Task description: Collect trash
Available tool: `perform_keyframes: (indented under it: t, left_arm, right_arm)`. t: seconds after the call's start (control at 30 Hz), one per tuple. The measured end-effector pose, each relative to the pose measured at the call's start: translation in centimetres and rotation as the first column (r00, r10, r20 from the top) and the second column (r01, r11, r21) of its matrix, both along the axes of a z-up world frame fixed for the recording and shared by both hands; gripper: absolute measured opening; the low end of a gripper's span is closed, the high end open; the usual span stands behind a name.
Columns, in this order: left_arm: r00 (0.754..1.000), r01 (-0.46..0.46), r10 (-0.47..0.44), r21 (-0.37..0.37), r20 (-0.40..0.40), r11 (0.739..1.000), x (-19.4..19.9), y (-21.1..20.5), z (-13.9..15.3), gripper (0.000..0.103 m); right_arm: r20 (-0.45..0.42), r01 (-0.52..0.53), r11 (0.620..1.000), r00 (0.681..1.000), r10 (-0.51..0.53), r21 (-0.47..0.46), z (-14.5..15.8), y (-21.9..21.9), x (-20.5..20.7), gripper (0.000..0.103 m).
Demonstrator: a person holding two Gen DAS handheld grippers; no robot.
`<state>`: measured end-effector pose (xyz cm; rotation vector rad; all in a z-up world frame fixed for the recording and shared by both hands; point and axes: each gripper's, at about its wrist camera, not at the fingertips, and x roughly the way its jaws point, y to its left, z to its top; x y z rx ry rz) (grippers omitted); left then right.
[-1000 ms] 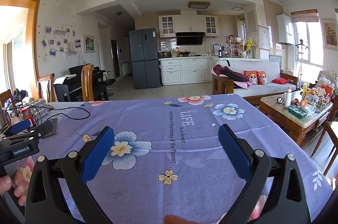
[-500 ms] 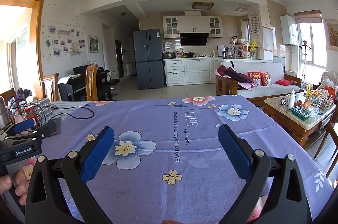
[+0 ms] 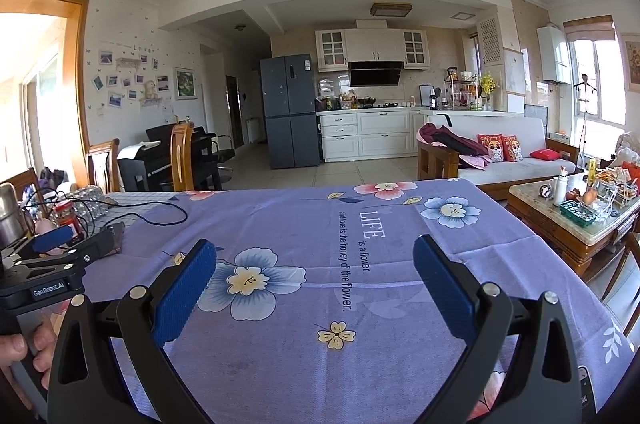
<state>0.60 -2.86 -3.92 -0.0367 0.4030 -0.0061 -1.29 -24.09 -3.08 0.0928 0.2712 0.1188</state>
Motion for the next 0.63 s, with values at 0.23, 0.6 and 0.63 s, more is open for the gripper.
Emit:
perform_keyframes:
  t: [0.23,0.6,0.63]
  left_arm:
    - [0.999,0.031,-0.03,-0.04,0.029,0.999,-0.44,0.61,-0.23,0.098]
    - [0.999,0.047,-0.046,-0.051,0.015,0.998,0.05,0.96,-0.51,0.098]
    - [0.999,0.048,-0.047,-0.044,0.01,0.998,0.15,0.89,-0.51,0.098]
  right_arm:
    - [0.014,-0.023,0.999,1.0,0.023,0.025,-0.07,-0.05,-0.15,0.098]
    - [-0.013,0.007,1.0,1.0,-0.007,-0.021,-0.44,0.28,0.39,0.098]
    - [-0.016,0.014,0.999,1.0,-0.014,-0.029,-0.47,0.39,0.42,0.098]
